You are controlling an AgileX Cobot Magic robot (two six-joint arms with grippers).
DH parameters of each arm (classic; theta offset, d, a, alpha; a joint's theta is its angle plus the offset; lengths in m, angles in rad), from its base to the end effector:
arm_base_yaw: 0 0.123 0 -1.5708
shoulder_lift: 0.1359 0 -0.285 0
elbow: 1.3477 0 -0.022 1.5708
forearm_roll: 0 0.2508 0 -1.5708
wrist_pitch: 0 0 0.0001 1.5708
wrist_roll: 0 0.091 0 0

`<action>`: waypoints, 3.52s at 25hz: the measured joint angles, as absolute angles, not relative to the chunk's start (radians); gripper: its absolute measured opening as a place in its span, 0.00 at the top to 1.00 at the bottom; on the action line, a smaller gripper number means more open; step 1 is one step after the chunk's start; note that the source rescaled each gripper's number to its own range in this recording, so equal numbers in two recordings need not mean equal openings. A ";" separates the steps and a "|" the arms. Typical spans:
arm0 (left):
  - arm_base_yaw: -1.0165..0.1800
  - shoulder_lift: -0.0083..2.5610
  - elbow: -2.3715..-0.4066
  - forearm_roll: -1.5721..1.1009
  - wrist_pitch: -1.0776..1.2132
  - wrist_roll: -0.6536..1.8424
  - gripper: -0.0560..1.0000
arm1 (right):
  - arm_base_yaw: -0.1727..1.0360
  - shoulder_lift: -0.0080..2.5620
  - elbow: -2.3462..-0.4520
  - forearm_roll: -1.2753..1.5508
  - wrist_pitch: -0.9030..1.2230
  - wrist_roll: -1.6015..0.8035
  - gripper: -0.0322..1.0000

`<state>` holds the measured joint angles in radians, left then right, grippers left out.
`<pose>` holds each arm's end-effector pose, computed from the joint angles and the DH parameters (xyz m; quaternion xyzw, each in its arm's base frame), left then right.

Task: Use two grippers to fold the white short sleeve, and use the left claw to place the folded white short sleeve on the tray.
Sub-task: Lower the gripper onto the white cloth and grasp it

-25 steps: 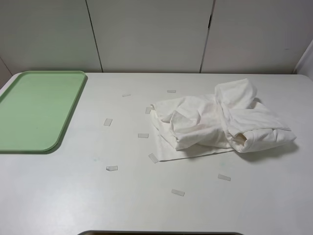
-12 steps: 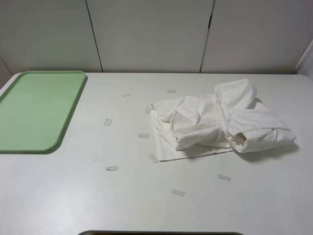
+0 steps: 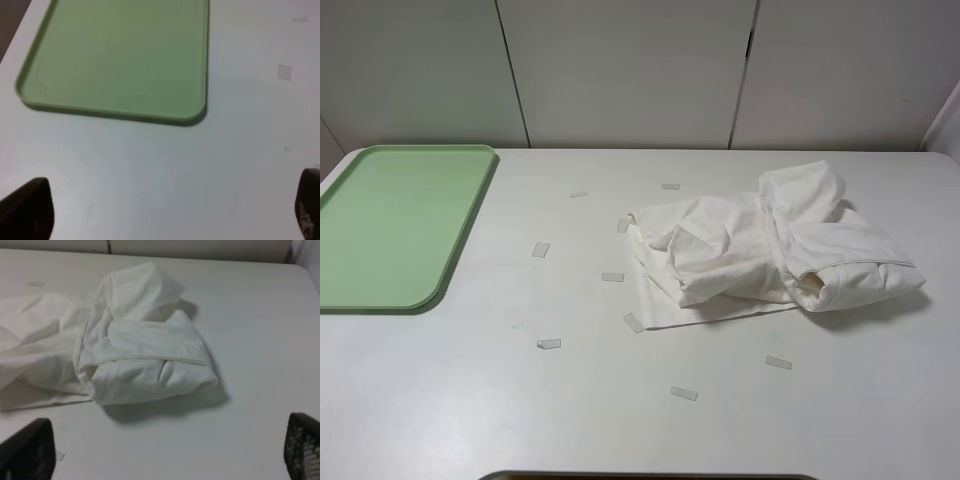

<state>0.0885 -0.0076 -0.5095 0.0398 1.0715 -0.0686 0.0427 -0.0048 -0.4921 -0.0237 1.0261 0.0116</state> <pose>-0.0079 0.0025 0.2790 -0.0679 0.8487 0.0251 0.5239 -0.0032 -0.0020 0.2779 -0.0129 0.8448 0.0027 0.5350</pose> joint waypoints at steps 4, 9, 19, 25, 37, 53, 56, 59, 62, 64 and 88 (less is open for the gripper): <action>0.088 -0.008 -0.509 0.040 1.071 -0.069 0.04 | 0.043 -0.005 -0.492 -0.024 1.026 0.012 0.00; 0.088 -0.008 -0.509 0.040 1.071 -0.069 0.04 | 0.043 -0.005 -0.492 -0.024 1.026 0.012 0.00; 0.088 -0.008 -0.509 0.040 1.071 -0.069 0.04 | 0.043 -0.005 -0.492 -0.024 1.026 0.012 0.00; 0.088 0.004 -0.522 0.038 1.073 -0.069 0.04 | 0.043 -0.005 -0.492 -0.024 1.026 0.012 0.00; 0.088 0.478 -0.765 0.013 1.099 -0.034 0.04 | 0.043 -0.005 -0.492 -0.024 1.026 0.012 0.00; -0.095 1.105 -1.048 0.010 0.906 -0.063 0.04 | 0.043 -0.005 -0.492 -0.024 1.026 0.012 0.00; -0.176 1.193 -1.061 0.009 0.854 -0.114 0.04 | 0.043 -0.005 -0.492 -0.024 1.026 0.012 0.00; -0.300 1.311 -1.062 0.009 0.764 -0.208 0.04 | 0.043 -0.005 -0.492 -0.024 1.026 0.012 0.00; -0.389 1.391 -1.062 0.007 0.704 -0.265 0.04 | 0.043 -0.005 -0.492 -0.024 1.026 0.012 0.00; -0.446 1.445 -1.062 0.006 0.662 -0.305 0.04 | 0.043 -0.005 -0.492 -0.024 1.026 0.012 0.00; -0.705 2.082 -1.355 0.000 0.294 -0.552 0.04 | 0.043 -0.005 -0.492 -0.024 1.026 0.012 0.00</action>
